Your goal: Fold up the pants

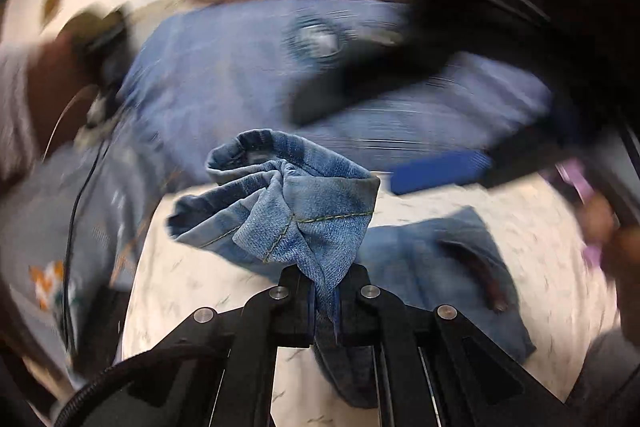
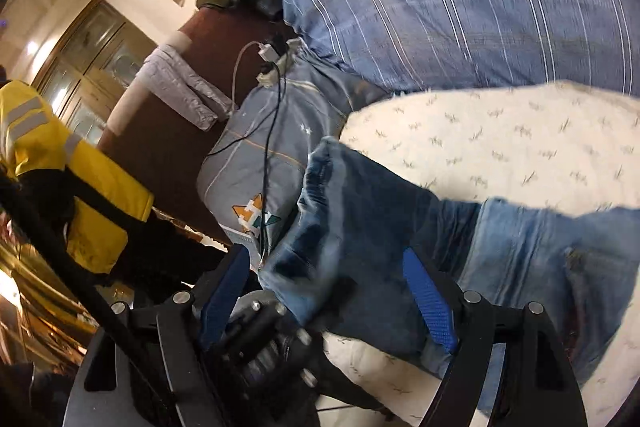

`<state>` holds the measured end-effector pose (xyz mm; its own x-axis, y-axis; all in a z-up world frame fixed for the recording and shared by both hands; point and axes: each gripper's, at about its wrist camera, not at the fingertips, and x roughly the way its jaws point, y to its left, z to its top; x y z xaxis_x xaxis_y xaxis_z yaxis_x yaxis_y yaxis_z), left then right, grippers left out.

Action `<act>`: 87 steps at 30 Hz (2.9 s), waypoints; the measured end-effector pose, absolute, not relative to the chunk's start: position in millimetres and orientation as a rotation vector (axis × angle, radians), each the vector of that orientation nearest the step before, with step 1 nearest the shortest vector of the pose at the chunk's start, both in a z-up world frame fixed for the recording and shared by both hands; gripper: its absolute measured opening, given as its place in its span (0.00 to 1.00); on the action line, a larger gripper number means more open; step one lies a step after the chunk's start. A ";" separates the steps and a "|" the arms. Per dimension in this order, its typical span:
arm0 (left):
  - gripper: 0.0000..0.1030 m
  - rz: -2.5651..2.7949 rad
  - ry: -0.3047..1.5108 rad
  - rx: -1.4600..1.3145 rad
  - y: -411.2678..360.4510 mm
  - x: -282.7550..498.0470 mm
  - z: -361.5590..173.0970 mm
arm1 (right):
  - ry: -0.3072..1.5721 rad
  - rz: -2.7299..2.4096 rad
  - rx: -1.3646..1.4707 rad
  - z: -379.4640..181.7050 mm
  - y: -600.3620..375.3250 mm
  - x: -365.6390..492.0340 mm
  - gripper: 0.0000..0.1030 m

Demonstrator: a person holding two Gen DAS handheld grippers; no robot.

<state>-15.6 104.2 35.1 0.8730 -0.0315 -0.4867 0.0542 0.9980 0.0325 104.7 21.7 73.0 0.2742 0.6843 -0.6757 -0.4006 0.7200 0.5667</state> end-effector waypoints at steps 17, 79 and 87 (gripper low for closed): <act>0.05 -0.419 0.570 0.649 -19.9 -48.4 -23.6 | 0.934 0.544 0.584 -11.5 -148.7 76.2 0.25; 0.41 -0.570 0.760 0.023 86.9 -11.1 -44.5 | 0.973 0.222 0.431 -47.2 -152.7 -12.7 0.16; 0.59 -0.575 0.771 -0.152 124.3 6.6 -13.5 | 0.936 0.284 0.474 -37.8 -157.9 -13.0 0.66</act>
